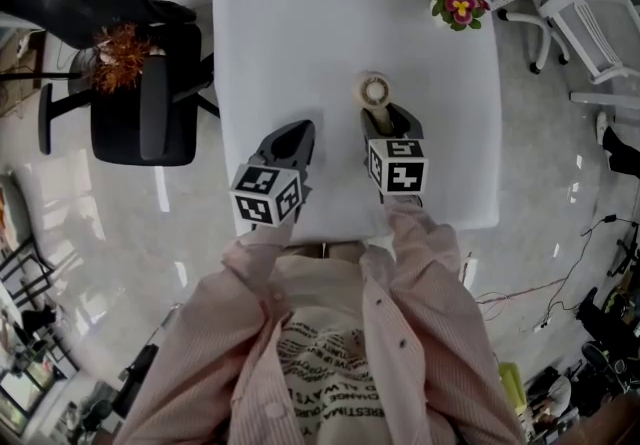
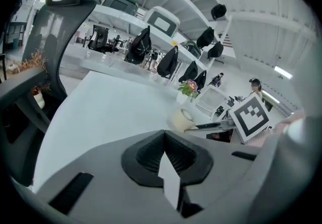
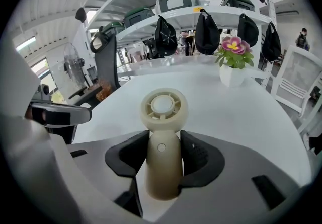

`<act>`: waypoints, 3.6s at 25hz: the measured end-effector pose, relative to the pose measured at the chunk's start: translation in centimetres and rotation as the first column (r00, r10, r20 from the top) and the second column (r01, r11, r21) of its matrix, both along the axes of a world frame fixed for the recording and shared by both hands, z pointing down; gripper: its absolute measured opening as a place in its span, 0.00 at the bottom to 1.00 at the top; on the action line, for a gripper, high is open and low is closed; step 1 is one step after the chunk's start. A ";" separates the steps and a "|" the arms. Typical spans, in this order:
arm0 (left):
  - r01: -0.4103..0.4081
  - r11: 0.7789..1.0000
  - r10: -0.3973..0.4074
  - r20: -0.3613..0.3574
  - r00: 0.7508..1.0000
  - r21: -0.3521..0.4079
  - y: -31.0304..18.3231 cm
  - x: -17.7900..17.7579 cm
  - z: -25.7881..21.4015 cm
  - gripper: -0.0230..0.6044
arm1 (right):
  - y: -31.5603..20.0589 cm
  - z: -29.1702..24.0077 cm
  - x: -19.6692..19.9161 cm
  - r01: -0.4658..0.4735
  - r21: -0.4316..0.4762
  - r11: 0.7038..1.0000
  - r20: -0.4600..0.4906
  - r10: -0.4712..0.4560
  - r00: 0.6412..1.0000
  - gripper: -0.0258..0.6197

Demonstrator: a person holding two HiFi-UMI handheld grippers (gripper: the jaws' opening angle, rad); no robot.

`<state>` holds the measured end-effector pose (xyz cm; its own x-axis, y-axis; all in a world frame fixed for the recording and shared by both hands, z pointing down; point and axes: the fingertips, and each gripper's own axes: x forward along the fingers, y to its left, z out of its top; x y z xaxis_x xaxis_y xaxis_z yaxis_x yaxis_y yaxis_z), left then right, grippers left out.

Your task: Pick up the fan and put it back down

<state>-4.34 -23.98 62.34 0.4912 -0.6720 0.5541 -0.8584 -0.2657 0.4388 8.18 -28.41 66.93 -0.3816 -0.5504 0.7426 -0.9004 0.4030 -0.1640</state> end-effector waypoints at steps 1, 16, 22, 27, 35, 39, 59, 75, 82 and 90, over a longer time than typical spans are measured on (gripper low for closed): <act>-0.001 1.000 0.001 -0.001 1.000 -0.001 0.0 0.1 0.1 0.04 | 0.1 0.2 0.0 -0.001 -0.006 1.000 -0.006 0.001 1.000 0.33; 0.007 1.000 -0.007 -0.006 1.000 -0.009 0.3 0.0 0.3 0.04 | 1.3 1.7 0.4 0.012 -0.057 0.998 -0.090 -0.017 0.996 0.33; 0.006 1.000 -0.006 -0.008 1.000 -0.005 0.5 0.2 0.2 0.04 | 1.5 1.7 0.2 0.037 -0.045 0.998 -0.118 -0.042 0.992 0.33; 0.003 1.000 -0.003 -0.008 1.000 -0.004 0.7 0.2 0.1 0.04 | 1.7 1.7 -0.3 0.068 -0.050 0.996 -0.104 -0.073 0.992 0.33; 0.000 1.000 0.000 -0.008 1.000 0.008 1.1 0.1 -0.3 0.04 | 1.9 1.1 -0.4 0.051 0.001 0.999 -0.103 -0.050 0.993 0.41; -0.007 1.000 0.007 -0.009 1.000 0.020 1.4 0.1 -0.8 0.04 | 1.7 -0.2 -0.3 0.041 0.057 0.997 -0.080 -0.037 0.996 0.41; -0.126 0.954 0.130 0.003 0.991 0.271 4.9 0.7 -11.9 0.04 | 5.7 -12.7 0.1 0.011 0.292 0.956 0.042 -0.024 0.999 0.06; -0.121 0.864 0.115 0.042 0.992 0.489 6.6 -1.7 -21.6 0.04 | 8.0 -25.1 0.6 -0.074 0.472 0.878 0.253 -0.055 0.966 0.04; -0.085 0.827 0.070 0.048 0.996 0.556 6.5 -3.2 -24.8 0.04 | 8.1 -29.9 1.2 -0.128 0.567 0.814 0.282 -0.045 0.958 0.04; -0.038 0.791 0.008 0.052 0.999 0.610 6.5 -4.7 -27.4 0.04 | 8.7 -33.0 2.2 -0.173 0.621 0.765 0.316 -0.041 0.948 0.04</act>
